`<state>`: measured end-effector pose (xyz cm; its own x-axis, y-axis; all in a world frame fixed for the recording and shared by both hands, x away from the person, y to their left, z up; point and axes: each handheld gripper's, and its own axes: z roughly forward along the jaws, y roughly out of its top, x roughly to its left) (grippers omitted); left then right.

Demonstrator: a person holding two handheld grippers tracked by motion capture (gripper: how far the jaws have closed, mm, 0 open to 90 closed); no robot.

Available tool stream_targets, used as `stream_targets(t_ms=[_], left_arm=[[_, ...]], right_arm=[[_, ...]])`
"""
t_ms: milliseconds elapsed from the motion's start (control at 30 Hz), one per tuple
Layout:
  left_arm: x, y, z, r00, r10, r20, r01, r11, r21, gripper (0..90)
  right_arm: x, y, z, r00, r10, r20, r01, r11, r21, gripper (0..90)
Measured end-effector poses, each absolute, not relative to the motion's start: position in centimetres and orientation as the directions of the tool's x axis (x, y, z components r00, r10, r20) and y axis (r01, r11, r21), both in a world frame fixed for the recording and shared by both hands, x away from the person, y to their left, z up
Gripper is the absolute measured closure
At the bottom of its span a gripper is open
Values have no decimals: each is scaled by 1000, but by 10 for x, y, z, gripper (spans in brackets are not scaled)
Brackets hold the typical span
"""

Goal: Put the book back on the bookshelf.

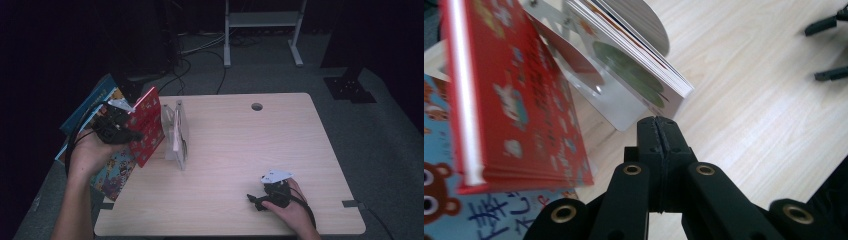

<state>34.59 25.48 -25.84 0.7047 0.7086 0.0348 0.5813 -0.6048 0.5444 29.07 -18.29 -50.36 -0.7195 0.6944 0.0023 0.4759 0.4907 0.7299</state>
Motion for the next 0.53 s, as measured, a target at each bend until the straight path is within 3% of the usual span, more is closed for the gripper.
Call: stream_targets(t_ms=[533], left_arm=[[335, 245, -276, 724, 690, 15, 580, -620, 528, 898]], right_arm=[[291, -183, -504, -720, 694, 2, 475, 491, 730, 105]])
